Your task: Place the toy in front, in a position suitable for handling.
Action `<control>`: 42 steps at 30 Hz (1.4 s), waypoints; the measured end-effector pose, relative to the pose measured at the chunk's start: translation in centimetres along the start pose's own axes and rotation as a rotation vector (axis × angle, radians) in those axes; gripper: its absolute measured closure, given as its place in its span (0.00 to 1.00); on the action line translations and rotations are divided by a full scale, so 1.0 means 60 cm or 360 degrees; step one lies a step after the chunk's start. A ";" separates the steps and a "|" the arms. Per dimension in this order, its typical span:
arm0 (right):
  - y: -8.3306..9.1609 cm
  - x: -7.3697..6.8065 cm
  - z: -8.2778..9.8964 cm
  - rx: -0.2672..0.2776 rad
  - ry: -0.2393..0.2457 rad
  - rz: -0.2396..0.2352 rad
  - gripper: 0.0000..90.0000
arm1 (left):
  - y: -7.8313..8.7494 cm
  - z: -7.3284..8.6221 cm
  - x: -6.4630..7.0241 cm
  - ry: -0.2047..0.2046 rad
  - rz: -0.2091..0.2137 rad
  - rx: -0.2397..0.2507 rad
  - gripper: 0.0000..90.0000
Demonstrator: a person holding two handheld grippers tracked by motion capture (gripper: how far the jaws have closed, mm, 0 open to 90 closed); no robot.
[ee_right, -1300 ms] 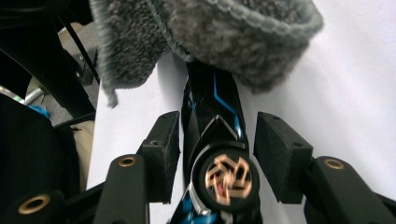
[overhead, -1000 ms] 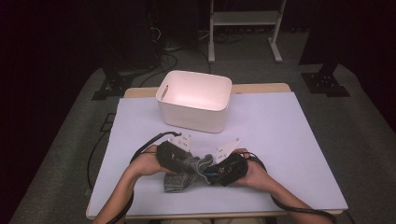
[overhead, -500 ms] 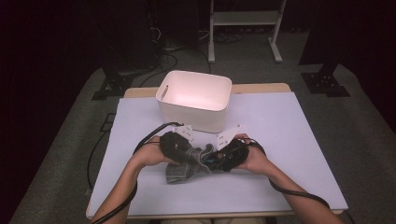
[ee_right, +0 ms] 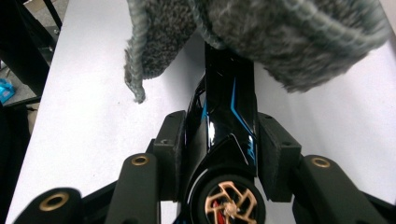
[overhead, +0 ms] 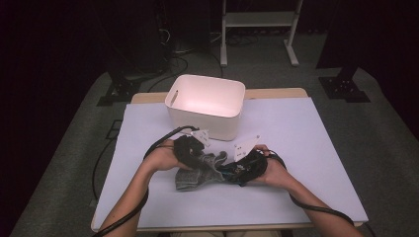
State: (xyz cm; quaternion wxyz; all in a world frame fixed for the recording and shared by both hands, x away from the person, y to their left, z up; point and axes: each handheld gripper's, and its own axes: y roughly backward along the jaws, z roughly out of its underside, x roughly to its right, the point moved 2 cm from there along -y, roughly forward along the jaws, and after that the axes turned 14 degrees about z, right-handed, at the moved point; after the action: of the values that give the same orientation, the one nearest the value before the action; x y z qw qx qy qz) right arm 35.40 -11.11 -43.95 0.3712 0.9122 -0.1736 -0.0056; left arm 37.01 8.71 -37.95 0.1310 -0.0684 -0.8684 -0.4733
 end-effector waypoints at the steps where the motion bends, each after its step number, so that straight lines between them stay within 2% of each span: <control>1: 0.001 -0.001 0.001 0.0004 0.0008 0.0010 0.62 | -0.001 0.001 0.001 -0.0004 0.0007 0.0002 0.81; 4: 0.003 -0.004 0.002 -0.0004 -0.0022 0.0012 0.61 | -0.004 0.005 0.001 -0.0015 0.0033 0.0012 0.81; 8: 0.004 -0.005 0.007 -0.0010 -0.0103 -0.0031 0.55 | -0.005 0.015 0.008 -0.0003 0.0079 0.0048 0.81; 12: 0.008 -0.005 0.009 0.0000 -0.0213 -0.0098 0.47 | -0.008 0.019 0.018 -0.0016 0.0091 0.0033 0.81; 15: 0.009 -0.009 0.009 -0.0012 -0.0254 -0.0093 0.43 | -0.011 0.023 0.027 -0.0028 0.0102 0.0024 0.81; 22: 0.016 -0.021 0.014 0.0000 -0.0262 -0.0042 0.38 | -0.017 0.036 0.036 -0.0023 0.0150 0.0069 0.81; 30: 0.013 -0.035 0.022 -0.0054 -0.0261 -0.0026 0.28 | -0.030 0.049 0.049 -0.0032 0.0200 0.0080 0.81; 36: 0.015 -0.042 0.024 -0.0063 -0.0174 -0.0010 0.23 | -0.042 0.058 0.056 -0.0038 0.0238 0.0087 0.81; 42: 0.003 -0.053 0.034 -0.0157 -0.0117 -0.0015 0.20 | -0.064 0.065 0.061 -0.0028 0.0294 0.0053 0.81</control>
State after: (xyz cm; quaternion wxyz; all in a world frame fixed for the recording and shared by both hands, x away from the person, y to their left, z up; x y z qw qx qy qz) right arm 32.09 -11.59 -45.68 0.4090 0.8927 -0.1824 -0.0494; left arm 31.95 9.91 -42.01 0.1676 -0.1500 -0.8673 -0.4441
